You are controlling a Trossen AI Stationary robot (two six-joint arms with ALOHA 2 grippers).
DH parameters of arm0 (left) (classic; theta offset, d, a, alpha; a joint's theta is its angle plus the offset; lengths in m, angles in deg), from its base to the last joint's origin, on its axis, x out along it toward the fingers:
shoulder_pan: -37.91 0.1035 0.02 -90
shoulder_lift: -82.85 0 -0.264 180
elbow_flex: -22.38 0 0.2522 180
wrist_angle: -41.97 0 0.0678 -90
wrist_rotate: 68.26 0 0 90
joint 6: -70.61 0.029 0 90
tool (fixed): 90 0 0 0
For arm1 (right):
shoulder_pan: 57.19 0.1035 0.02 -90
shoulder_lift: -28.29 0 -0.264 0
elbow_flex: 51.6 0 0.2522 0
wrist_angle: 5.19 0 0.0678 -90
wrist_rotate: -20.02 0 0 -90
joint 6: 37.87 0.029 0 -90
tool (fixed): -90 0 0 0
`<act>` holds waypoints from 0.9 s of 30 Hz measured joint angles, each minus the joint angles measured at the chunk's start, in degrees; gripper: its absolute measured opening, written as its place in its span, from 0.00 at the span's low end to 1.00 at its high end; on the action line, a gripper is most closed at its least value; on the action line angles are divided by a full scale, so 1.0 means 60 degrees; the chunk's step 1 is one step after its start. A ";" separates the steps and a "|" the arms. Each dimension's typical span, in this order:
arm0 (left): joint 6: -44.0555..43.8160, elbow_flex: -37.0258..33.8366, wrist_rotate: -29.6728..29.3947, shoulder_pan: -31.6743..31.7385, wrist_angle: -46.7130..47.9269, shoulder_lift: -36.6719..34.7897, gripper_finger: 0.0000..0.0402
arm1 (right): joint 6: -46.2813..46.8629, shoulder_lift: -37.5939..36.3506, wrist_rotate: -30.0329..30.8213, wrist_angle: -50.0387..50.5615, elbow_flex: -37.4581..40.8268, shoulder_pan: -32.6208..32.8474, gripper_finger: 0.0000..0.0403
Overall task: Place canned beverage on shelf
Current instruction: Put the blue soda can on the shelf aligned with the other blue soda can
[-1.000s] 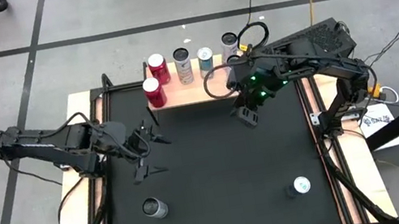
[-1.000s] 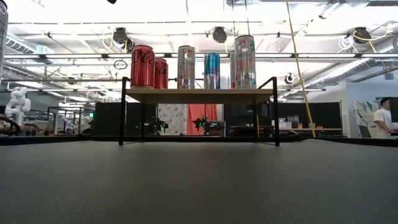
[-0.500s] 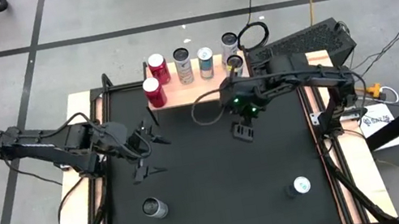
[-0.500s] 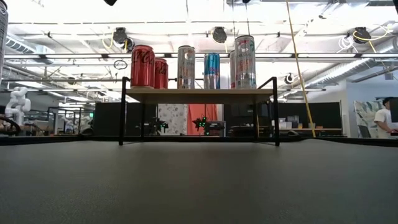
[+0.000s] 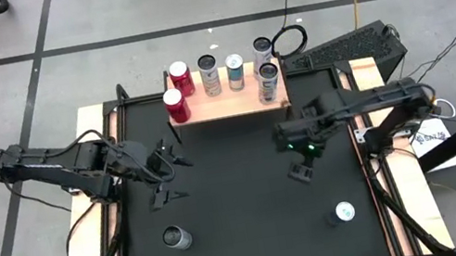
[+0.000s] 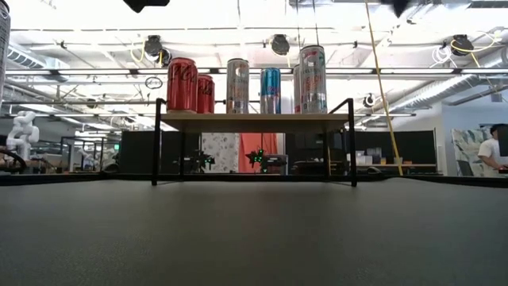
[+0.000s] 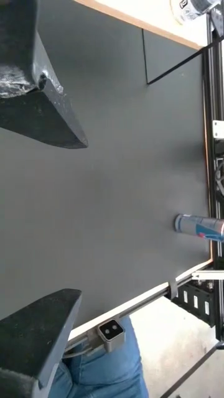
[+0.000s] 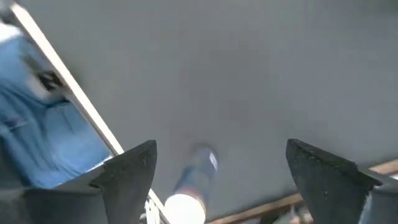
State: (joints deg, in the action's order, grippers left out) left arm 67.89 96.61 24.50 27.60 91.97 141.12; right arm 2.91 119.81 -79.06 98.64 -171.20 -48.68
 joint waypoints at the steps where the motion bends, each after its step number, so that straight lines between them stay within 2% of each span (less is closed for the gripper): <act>1: -0.0003 0.0000 0.0000 0.0000 -0.0014 -0.0002 0.97 | 0.0279 -0.0276 -0.0003 0.0003 0.0478 0.0120 0.85; 6: -0.0245 0.0000 0.0000 -0.0004 -0.0032 0.0000 0.97 | 0.2189 -0.1572 0.0018 -0.0019 0.2416 0.0762 0.85; 14: -0.0255 -0.0004 0.0000 -0.0004 -0.0490 -0.0002 0.97 | 0.5430 -0.3197 0.0583 -0.1326 0.4162 0.2447 0.85; 17: -0.0256 -0.0004 0.0000 -0.0004 -0.0633 0.0002 0.97 | 0.6272 -0.3320 0.0818 -0.2277 0.4585 0.3207 0.85; 21: -0.0258 -0.0004 0.0000 -0.0011 -0.0736 0.0002 0.97 | 0.6620 -0.3123 0.0748 -0.3425 0.4838 0.3909 0.85; 27: -0.0604 -0.0004 0.0004 -0.0063 -0.0727 0.0000 0.97 | 0.7236 -0.2622 0.0360 -0.3658 0.4841 0.4467 0.85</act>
State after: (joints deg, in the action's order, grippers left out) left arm 64.26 96.59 24.52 27.23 87.61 141.12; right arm 46.32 104.07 -76.90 76.69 -142.15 -21.87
